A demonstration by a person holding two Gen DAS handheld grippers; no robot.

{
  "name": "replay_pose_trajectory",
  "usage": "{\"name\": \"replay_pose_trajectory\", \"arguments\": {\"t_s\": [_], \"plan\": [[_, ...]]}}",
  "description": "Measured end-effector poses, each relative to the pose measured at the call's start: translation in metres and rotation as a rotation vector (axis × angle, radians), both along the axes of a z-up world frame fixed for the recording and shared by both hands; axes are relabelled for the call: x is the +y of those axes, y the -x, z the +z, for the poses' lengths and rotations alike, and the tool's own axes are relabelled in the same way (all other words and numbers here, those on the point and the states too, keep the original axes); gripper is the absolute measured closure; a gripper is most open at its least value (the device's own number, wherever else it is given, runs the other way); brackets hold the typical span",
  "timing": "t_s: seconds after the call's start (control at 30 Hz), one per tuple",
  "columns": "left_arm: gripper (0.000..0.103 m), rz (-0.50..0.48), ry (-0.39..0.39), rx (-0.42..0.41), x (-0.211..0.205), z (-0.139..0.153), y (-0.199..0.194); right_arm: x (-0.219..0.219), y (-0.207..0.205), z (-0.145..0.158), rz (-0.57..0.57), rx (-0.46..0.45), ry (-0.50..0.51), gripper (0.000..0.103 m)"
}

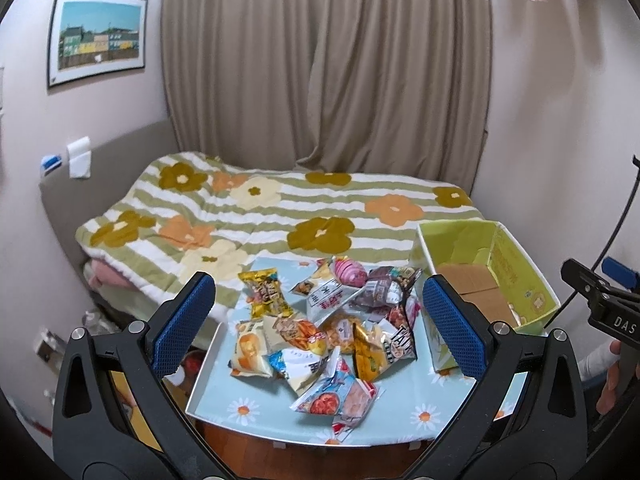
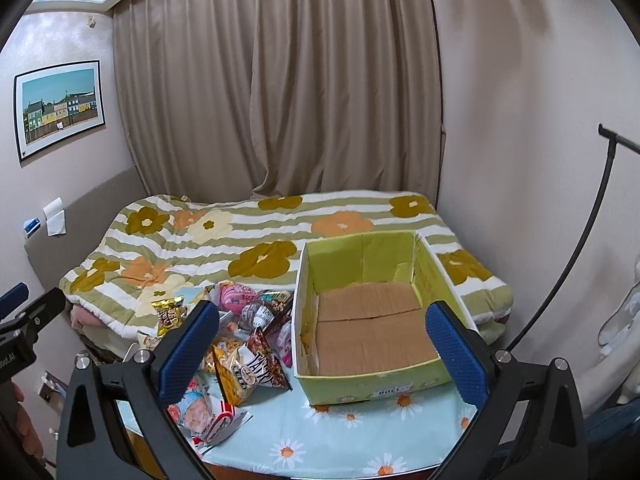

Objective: Organize snacks
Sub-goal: 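Reach both tools down into the snack pile toward two packets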

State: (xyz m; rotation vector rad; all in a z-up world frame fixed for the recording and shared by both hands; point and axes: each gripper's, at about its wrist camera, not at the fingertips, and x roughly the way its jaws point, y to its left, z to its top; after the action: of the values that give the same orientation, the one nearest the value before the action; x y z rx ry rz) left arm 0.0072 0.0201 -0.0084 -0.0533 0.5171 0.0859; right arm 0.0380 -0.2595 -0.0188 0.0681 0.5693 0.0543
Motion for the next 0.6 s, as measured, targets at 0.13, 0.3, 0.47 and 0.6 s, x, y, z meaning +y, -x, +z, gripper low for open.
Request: {"name": "replay_pose_trajectory", "arguments": {"t_s": [0.13,0.3,0.47,0.6], "plan": [[0.000,0.037,0.023,0.067,0.012,-0.014,-0.006,0.002,-0.010,-0.014,0.050,0.064,-0.007,0.000],[0.000,0.079,0.048,0.187,0.023,-0.054,-0.018,0.010,-0.029,-0.050,0.149,0.174,-0.038,0.000],[0.000,0.081,0.093,0.305,0.039,-0.098,-0.039,0.024,-0.052,-0.096,0.200,0.299,-0.107,0.000],[0.000,0.046,0.091,0.362,0.051,-0.125,-0.060,0.048,-0.058,-0.129,0.244,0.369,-0.127,0.000]]}}
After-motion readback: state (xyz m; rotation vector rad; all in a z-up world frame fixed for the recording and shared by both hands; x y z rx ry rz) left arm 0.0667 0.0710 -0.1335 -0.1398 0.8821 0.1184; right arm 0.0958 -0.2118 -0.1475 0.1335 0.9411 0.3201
